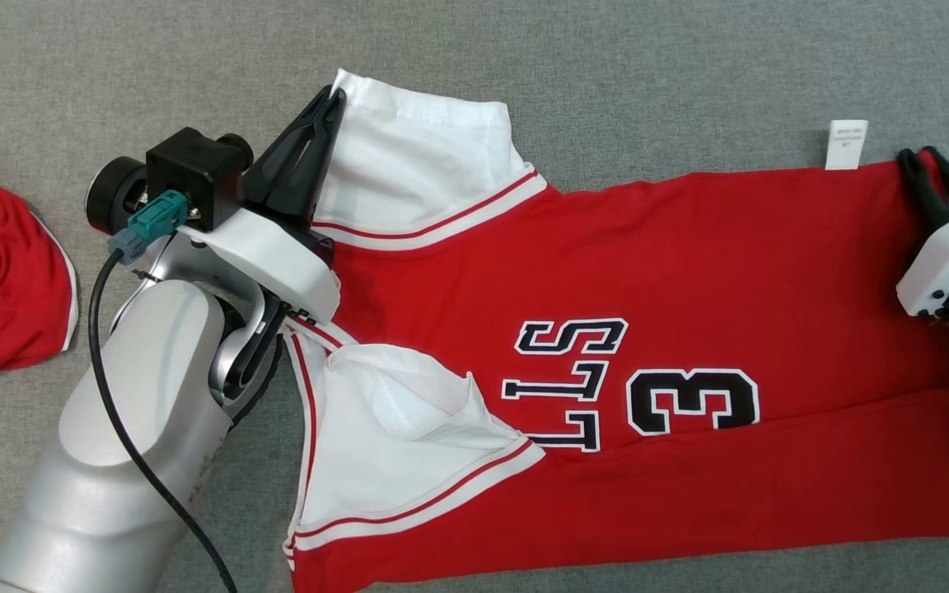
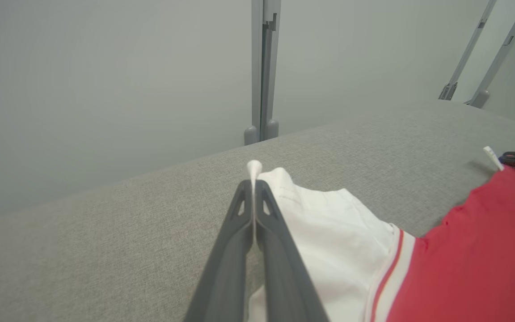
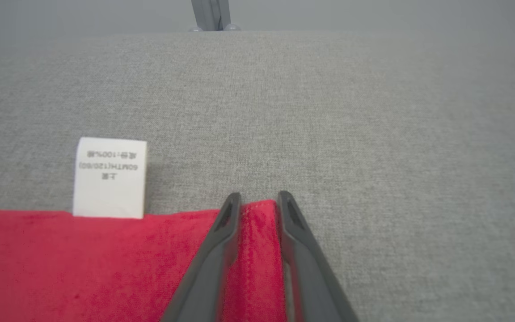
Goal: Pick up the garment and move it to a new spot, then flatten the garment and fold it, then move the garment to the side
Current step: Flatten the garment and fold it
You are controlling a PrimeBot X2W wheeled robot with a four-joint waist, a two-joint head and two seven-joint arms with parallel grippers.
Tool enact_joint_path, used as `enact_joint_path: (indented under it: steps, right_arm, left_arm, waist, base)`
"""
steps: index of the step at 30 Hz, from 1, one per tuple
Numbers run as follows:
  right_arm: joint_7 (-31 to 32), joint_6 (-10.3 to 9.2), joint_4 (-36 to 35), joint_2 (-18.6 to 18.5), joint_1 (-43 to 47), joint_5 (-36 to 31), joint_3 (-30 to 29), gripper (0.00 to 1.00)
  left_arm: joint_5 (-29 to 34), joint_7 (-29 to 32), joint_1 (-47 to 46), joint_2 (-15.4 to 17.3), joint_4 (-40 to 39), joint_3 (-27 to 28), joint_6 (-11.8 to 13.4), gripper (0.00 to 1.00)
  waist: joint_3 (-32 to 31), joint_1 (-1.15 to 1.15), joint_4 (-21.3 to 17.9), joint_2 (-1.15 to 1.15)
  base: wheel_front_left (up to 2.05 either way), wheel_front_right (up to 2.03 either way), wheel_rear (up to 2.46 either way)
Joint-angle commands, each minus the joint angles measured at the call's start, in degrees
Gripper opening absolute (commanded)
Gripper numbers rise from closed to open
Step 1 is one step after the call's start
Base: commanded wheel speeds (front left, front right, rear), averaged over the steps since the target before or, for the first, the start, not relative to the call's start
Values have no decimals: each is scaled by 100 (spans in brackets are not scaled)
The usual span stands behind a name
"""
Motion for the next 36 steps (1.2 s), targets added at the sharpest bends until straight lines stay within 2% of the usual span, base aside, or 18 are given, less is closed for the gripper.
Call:
enact_joint_path:
  steps: [1,10,19,24,30,36]
  right_arm:
    - [-73,-5,70,-44,-16,72,86,0]
    - [-822,-4,163,-145,143,342,449,0]
    - [-1464,-4,-156,-207,472,628,556,0]
    - [-1554,-4,-516,-246,877,660,336,0]
    - [-1554,-4,-1093,-235,1566,572,-215,0]
    - [-1551,-4,-1486,-183,2265,619,-554,0]
  left_arm:
    - [-43,0,50,39,-16,9,36,0]
    - [-114,-34,222,102,-188,31,110,0]
    - [-244,-85,602,221,-576,103,208,0]
    - [-318,-135,898,277,-838,100,240,0]
    - [-372,-97,1293,354,-1174,37,301,0]
    - [-403,7,1829,609,-1655,-11,353,0]
  waist:
    - [-19,0,-5,0]
    - [-213,0,-27,0]
    - [-440,0,-25,0]
    - [-629,0,27,0]
    - [-887,0,93,0]
    - [-1118,0,104,0]
  base:
    - [0,0,0]
    - [0,0,0]
    - [0,0,0]
    - [0,0,0]
    - [0,0,0]
    - [0,0,0]
